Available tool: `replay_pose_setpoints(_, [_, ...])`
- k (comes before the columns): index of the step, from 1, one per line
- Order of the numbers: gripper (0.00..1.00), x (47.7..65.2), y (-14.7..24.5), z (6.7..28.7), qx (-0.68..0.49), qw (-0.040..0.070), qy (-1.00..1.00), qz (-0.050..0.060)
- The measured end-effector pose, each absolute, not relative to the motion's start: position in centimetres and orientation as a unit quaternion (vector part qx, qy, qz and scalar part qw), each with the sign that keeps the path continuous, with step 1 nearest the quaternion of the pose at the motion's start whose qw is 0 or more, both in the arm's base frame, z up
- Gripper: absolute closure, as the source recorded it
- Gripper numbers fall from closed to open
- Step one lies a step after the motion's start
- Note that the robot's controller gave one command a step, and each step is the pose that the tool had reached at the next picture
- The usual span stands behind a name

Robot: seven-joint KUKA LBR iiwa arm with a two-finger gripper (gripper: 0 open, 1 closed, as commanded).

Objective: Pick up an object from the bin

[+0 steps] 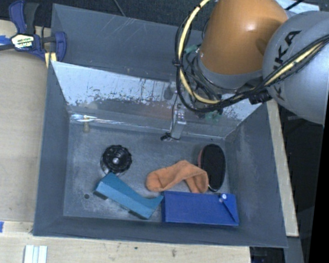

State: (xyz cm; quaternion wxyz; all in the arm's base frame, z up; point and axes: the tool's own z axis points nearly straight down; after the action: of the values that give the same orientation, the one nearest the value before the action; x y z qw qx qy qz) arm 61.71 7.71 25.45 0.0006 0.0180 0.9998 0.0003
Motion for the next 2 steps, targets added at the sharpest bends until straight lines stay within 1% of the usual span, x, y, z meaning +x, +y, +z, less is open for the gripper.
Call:
replay_pose_setpoints(1, [0.00,61.8,7.6,25.6,0.019,0.002,1.000,0.000])
replay_pose_setpoints(2, [0.00,61.2,13.5,21.0,0.026,0.004,1.000,0.000])
